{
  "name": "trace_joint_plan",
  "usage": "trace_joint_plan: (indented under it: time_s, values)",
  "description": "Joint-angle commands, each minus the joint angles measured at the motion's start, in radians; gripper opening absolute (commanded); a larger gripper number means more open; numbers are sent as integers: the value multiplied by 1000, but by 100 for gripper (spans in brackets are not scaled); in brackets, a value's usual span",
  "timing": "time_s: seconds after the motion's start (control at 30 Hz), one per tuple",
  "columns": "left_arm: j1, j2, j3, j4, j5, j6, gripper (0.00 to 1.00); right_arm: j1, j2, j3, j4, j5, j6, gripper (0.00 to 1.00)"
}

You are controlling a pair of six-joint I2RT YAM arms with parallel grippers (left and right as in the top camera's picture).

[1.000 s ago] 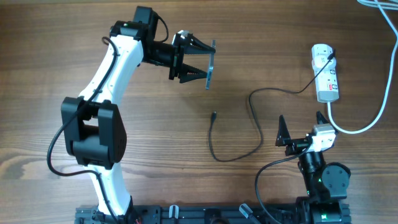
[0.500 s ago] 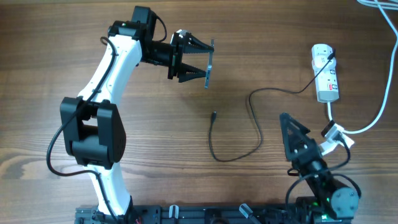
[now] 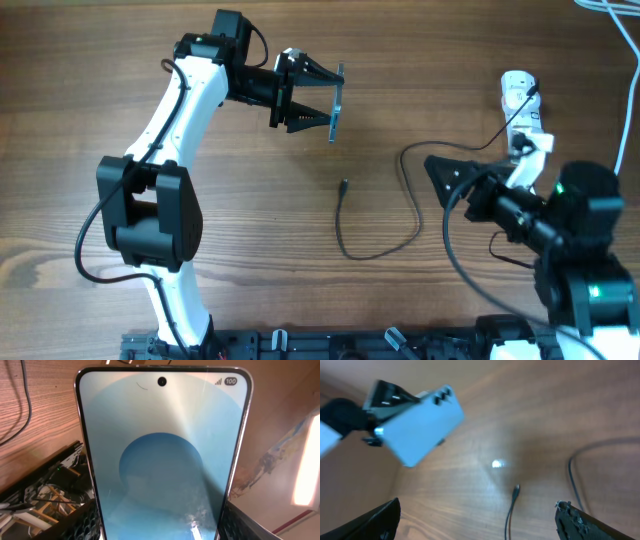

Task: Plug charger to phone and switch on socket

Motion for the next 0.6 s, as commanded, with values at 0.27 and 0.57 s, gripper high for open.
trace_joint_plan:
  time_s: [0.27, 0.57]
  values:
    - [8, -37, 16, 3, 21, -3, 66, 4, 167, 343, -351, 216, -250, 99]
    - [8, -37, 16, 49, -113, -149, 66, 6, 382, 711, -586, -187, -285, 100]
